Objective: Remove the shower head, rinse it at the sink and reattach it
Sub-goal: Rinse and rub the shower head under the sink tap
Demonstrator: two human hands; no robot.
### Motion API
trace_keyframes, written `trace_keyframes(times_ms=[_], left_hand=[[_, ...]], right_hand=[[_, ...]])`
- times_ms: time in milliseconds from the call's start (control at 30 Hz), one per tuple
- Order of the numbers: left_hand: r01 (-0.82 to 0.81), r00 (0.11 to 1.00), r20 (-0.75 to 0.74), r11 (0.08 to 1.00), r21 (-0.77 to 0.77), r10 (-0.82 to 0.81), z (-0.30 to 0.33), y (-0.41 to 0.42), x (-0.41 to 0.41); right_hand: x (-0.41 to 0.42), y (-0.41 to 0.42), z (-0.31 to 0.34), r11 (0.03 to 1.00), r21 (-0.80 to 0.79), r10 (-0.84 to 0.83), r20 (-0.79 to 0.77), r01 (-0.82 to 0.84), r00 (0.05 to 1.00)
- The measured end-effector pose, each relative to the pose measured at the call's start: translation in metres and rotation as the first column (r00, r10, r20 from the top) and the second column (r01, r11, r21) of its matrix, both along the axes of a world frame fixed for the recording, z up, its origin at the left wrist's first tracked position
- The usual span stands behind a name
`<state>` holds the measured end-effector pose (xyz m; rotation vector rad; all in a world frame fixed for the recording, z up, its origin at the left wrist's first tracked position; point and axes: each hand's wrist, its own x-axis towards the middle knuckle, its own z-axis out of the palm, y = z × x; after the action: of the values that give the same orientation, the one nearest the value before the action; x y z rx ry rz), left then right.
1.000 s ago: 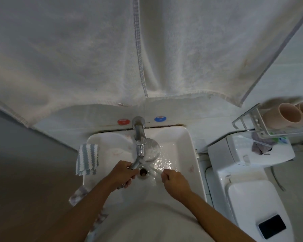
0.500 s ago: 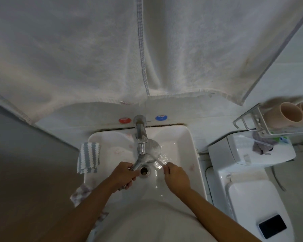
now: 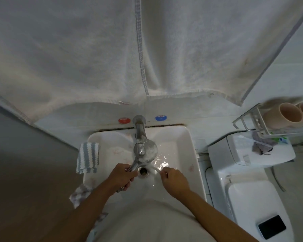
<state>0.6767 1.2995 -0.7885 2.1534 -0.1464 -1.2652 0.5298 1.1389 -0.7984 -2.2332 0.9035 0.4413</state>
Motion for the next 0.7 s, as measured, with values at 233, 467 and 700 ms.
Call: trace_keyframes(times_ms=[233,467,700], left_hand=[[-0.035,0.999,0.004,0.999,-0.022,0.035,0.001,0.004,-0.004],[-0.095,0.995,-0.025,0.994,-0.050,0.093,0.000,0.013,-0.007],[-0.138,0.989,-0.059,0.989,-0.052,0.135,-0.001,0.019,-0.014]], right_hand=[[-0.002,0.001,0.000,0.999,0.026,0.033,0.016,-0.033,0.999],[-0.002,-0.006,-0.003,0.999,-0.030,-0.028,0.014,0.028,1.000],[-0.004,-0.007,-0.003,0.998,-0.050,-0.049,0.005,0.049,0.999]])
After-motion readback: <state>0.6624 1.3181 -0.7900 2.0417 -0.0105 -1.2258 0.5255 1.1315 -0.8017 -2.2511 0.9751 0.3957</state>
